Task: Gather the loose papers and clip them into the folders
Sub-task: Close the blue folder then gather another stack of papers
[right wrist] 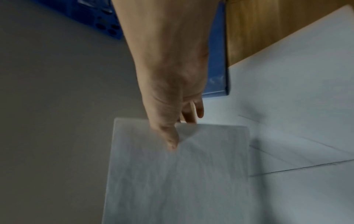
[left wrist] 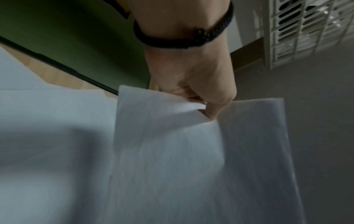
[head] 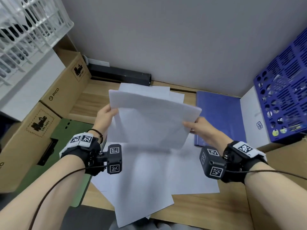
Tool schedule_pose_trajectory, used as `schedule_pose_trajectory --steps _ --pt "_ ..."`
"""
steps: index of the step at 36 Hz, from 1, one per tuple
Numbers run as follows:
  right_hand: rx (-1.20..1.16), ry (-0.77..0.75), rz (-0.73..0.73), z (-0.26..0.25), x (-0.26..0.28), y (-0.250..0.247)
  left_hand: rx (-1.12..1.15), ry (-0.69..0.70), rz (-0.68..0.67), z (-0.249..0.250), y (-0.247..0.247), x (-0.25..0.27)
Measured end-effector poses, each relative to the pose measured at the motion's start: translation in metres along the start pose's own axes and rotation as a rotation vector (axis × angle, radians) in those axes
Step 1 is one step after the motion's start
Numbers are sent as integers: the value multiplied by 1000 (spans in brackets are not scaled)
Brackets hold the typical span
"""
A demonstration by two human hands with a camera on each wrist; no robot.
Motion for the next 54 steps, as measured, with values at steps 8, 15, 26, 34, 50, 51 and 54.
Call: schedule_pose_trajectory --steps 8,15,26,34,50,51,54 --pt "-50 -177 227 -28 5 -10 198 -57 26 7 17 10" --pt "94 56 82 47 11 -3 -112 -192 -123 -57 26 13" --pt "257 2 305 23 2 -4 -182 159 -87 -15 31 11" --pt "-151 34 349 7 -5 2 -64 -34 72 -31 7 -2" --pt "-554 194 19 -8 12 80 83 -98 -260 -22 36 18" --pt "-527 196 0 -9 12 82 70 -75 -230 -20 33 16" --pt "-418 172 -74 -13 16 85 48 -35 -143 -20 19 8"
Point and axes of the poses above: each hand's wrist, its own x-axis away from the middle knuckle, its own y-axis out of the palm, z = x × y, the point moved 6 cm from there along -x, towards the middle knuckle, and after that the axes turned 11 degrees about z, right-handed, at the moved point
